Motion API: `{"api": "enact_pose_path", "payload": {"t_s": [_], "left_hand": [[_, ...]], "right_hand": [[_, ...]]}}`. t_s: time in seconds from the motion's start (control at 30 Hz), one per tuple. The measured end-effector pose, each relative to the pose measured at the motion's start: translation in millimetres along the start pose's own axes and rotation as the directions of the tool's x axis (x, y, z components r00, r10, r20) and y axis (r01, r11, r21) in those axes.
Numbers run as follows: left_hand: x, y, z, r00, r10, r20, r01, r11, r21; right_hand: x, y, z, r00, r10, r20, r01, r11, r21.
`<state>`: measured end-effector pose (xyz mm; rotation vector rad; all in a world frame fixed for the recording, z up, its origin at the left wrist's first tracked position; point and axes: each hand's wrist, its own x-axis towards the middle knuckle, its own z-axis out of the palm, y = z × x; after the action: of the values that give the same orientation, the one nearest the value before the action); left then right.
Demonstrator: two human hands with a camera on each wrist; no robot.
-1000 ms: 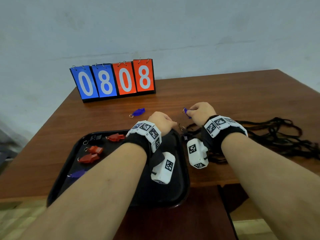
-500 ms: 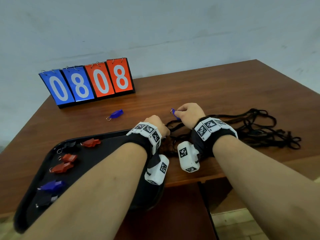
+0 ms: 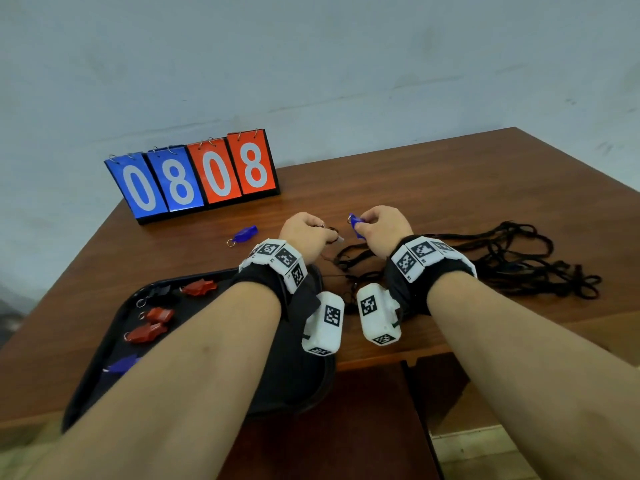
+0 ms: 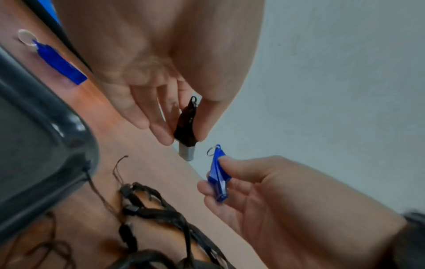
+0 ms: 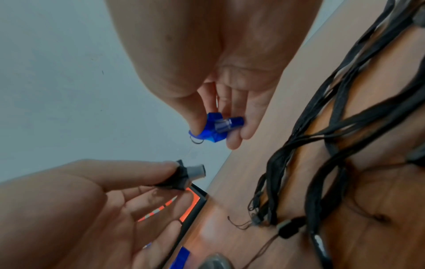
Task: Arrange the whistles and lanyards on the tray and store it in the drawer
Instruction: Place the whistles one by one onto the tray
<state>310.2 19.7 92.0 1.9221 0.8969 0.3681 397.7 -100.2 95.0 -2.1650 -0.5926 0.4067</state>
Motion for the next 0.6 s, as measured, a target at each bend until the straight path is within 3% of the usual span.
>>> {"api": "enact_pose_path", "payload": {"t_s": [0.17, 0.27, 0.6], "left_hand": [[-12.9, -0.4, -20.6, 0.993, 0.100, -0.061, -0.102, 0.994, -0.032], [-25.3, -2.8, -41.4, 0.991, 0.092, -0.092, -0.095, 0.995, -0.033], [-68.3, -53.6, -166.6, 0.953, 0.019, -0.302, -0.030, 0.999, -0.033]], "right_hand": [[-16.5, -18.9, 0.5, 0.999, -0.043, -0.008, 0.044, 0.999, 0.023], [-28.2, -34.4, 6.0, 0.996, -0.080, 0.027, 0.079, 0.997, 0.026], [-83.9, -110.7, 86.4, 0.941, -0.152, 0.301, 0.201, 0.970, -0.139]]}}
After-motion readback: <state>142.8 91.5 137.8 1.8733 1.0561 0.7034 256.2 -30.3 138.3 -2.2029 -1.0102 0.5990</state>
